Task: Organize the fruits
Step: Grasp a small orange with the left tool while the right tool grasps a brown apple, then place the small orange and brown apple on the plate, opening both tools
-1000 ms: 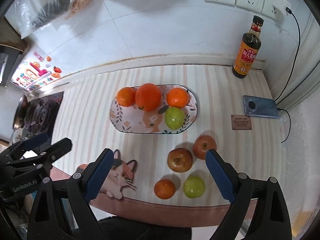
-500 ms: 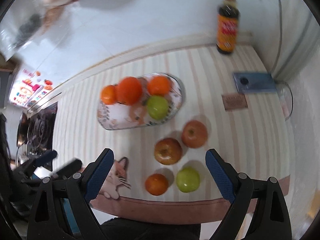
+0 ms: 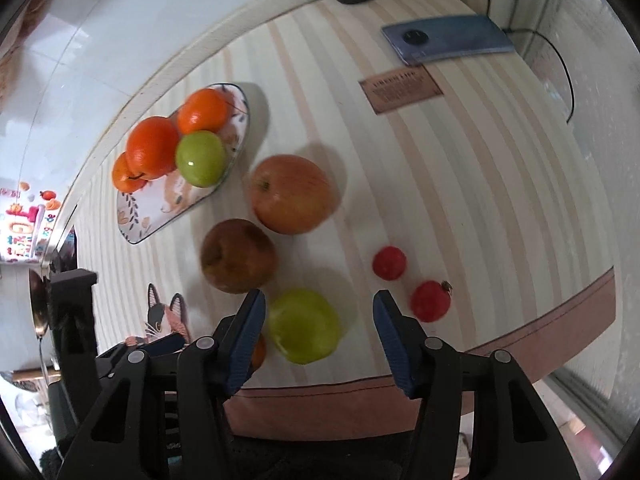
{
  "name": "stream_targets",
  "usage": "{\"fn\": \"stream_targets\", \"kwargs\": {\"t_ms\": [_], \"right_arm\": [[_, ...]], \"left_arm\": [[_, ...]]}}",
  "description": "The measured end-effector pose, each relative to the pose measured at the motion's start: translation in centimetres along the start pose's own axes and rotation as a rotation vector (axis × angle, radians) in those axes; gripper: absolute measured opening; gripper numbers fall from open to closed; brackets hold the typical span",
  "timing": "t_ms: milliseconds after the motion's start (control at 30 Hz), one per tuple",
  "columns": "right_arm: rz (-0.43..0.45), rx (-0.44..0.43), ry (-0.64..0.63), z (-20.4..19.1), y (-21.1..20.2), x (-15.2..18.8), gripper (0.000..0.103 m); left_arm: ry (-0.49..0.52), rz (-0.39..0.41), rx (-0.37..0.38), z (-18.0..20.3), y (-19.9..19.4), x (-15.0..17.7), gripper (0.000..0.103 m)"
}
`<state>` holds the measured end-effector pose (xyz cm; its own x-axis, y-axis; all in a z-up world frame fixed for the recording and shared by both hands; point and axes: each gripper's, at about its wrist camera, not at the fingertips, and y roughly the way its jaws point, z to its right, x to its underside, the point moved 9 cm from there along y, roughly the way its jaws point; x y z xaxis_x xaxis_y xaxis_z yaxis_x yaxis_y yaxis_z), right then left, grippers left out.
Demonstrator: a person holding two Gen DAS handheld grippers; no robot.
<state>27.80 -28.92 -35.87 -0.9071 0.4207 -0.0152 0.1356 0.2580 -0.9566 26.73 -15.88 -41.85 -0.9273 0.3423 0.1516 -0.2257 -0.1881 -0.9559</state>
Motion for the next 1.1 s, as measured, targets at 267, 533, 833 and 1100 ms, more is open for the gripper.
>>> {"fn": "stream_targets", "kwargs": {"t_ms": [267,533,833,1100], "right_arm": [[-0.034,-0.017,0.005,-0.4,1.1,0.3,0.059],[-0.062,-0.077,0.01,-3.6,2.9,-0.5,0.063],[-0.129,0.001,-0.043,-7.9,7.3,-2.0,0.073],[-0.127,0.031,-0.098,-10.2,9.3,-2.5,0.069]], "left_arm": [[-0.063,0.002,0.067,-0.6,0.9,0.3,0.054],[-0.169,0.053,-0.003,-6.9,-1.1,0.6,0.054],[-0.264,0.077,-0.024,-10.6,-1.7,0.7,0.054],[-0.273,0.09,-0.013,-11.1,-2.5,0.6,0.054]]}}
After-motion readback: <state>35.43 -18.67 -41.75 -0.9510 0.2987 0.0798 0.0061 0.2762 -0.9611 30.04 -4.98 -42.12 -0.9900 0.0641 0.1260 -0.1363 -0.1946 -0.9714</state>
